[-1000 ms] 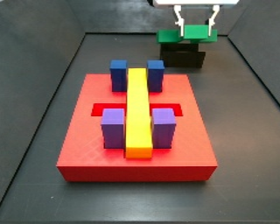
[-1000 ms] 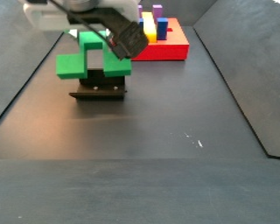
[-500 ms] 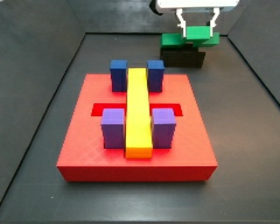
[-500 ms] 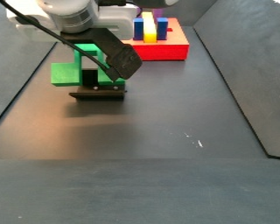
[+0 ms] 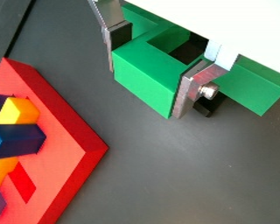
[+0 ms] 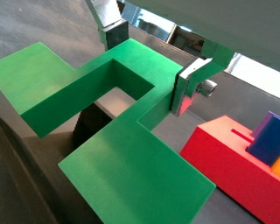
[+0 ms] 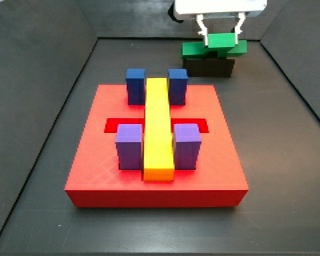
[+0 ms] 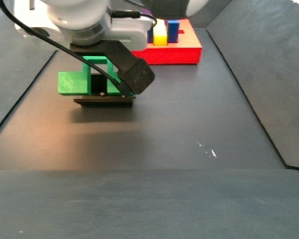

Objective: Pick up the green object. Move up. Place the green object on the fixture. Regrasp the green object. Move to above the board. Insert the green object.
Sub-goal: Place the green object on the fixture.

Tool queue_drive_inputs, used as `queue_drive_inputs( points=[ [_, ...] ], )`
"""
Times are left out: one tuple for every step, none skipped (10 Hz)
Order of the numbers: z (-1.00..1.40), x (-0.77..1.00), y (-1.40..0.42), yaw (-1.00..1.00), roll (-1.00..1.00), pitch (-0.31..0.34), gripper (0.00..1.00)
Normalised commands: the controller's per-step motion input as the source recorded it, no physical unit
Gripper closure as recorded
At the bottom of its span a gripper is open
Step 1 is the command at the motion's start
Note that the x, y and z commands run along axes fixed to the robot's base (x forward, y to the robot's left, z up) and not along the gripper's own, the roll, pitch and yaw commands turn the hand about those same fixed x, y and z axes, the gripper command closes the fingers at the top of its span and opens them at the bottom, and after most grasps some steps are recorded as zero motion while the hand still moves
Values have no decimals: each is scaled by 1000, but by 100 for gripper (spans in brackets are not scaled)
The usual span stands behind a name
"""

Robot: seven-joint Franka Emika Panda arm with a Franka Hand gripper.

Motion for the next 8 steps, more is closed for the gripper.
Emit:
queue_drive_inputs(
  points=[
    [-106, -94, 66, -89, -94, -143, 100],
    [-69, -40, 17, -89, 0, -60, 100],
    [-86, -49, 14, -71, 0, -34, 100],
    [-109, -17, 0, -51, 0, -9, 100],
    [-151, -9, 0, -66, 66, 0, 100],
    [-231, 0, 0, -74, 131, 0, 100],
    [-231, 0, 0, -57, 171, 0, 100],
    [-189, 0, 0, -49, 146, 0, 100]
  ],
)
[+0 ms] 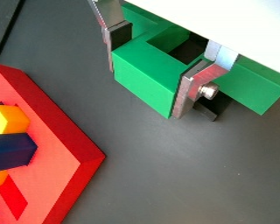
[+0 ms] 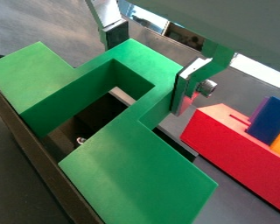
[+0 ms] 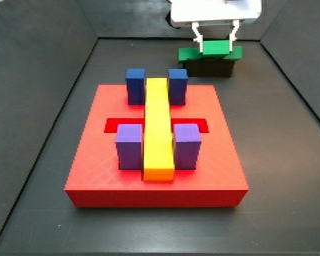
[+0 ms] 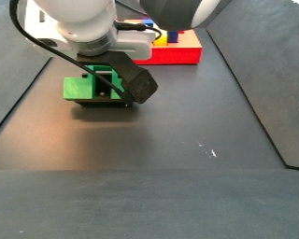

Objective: Pick up the green object. Move up. Place the green object on the fixture. Regrasp the green object. Move to above the board. Insert the green object.
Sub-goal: Place the green object on the fixture, then regrasp the green object.

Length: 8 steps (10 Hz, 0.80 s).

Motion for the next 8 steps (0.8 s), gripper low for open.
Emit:
queue_drive_inputs(
  points=[
    [-83, -6, 0, -20, 129, 0, 100],
    [0, 0, 0, 0, 0, 0, 100],
    [0, 0, 0, 0, 0, 0, 0],
    [637, -14, 117, 0, 914, 0, 0],
    [686, 0, 94, 0, 883, 0, 0],
    [440, 86, 0, 0, 537, 0, 0],
    [517, 17, 14, 0, 683, 0, 0],
    [469, 80, 0, 0, 860, 0, 0]
  ],
)
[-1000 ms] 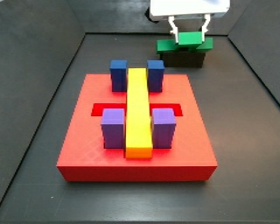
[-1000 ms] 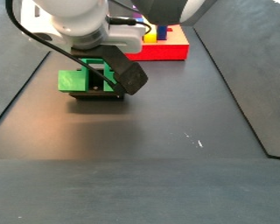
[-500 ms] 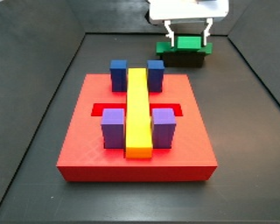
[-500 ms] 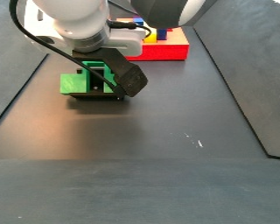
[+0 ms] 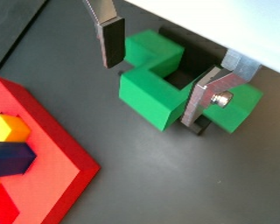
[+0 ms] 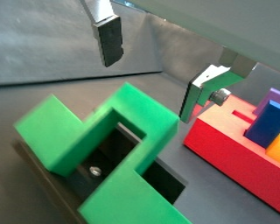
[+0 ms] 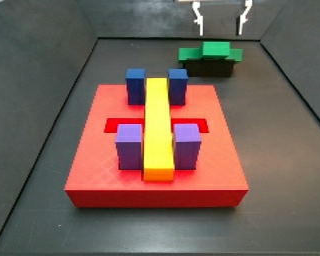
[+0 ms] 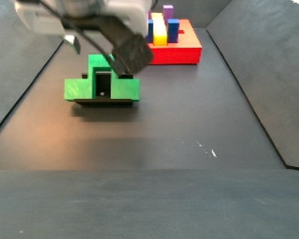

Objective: Pick up the green object. Move up. Place the green object on the fixture. Regrasp the green object. Move to above the board. Insert the green object.
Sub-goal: Regrasp the green object.

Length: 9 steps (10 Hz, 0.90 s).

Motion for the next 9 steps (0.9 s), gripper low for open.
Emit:
queue_drive_inputs(
  points=[
    [160, 74, -117, 9, 1000, -120, 0],
    [9, 26, -211, 71, 1000, -163, 0],
    [9, 40, -217, 134, 1000, -154, 0],
    [11, 0, -183, 137, 1000, -106, 0],
    [34, -71, -97, 74, 1000, 0, 0],
    [57, -66, -40, 66, 1000, 0, 0],
    [0, -23, -69, 83, 1000, -20, 0],
    [0, -57, -37, 103, 1000, -3, 0],
    [0, -77, -37, 123, 1000, 0, 0]
  ],
)
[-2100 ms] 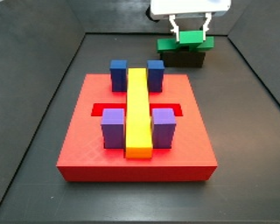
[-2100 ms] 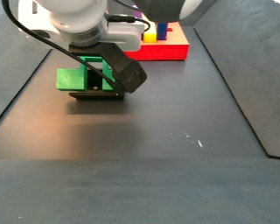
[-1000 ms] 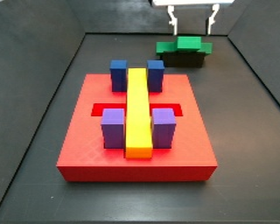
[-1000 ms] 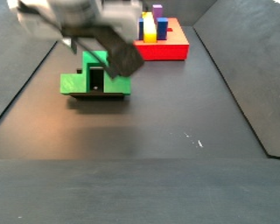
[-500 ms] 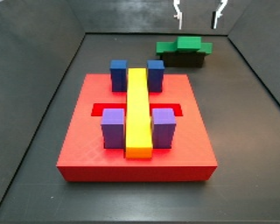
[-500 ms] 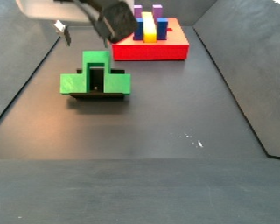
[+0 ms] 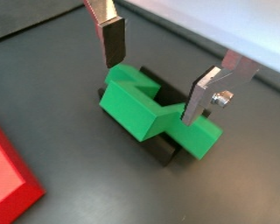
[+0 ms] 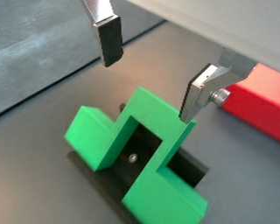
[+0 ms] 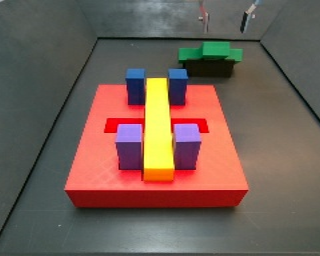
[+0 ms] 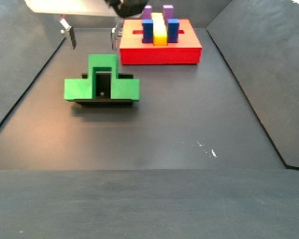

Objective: Pick up the green object. Move up. Place the green object on the fixture. Regrasp the green object. Move to above the board. Insert the green object.
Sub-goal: Regrasp the green object.

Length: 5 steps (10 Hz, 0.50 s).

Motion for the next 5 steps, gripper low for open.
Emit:
queue_drive_inputs(
  points=[
    [0, -97, -40, 131, 1000, 0, 0],
    [0, -117, -40, 131, 1000, 0, 0],
    [0, -134, -40, 129, 1000, 0, 0],
    [0, -149, -37, 129, 1000, 0, 0],
    [0, -169, -46, 137, 1000, 0, 0]
  ],
)
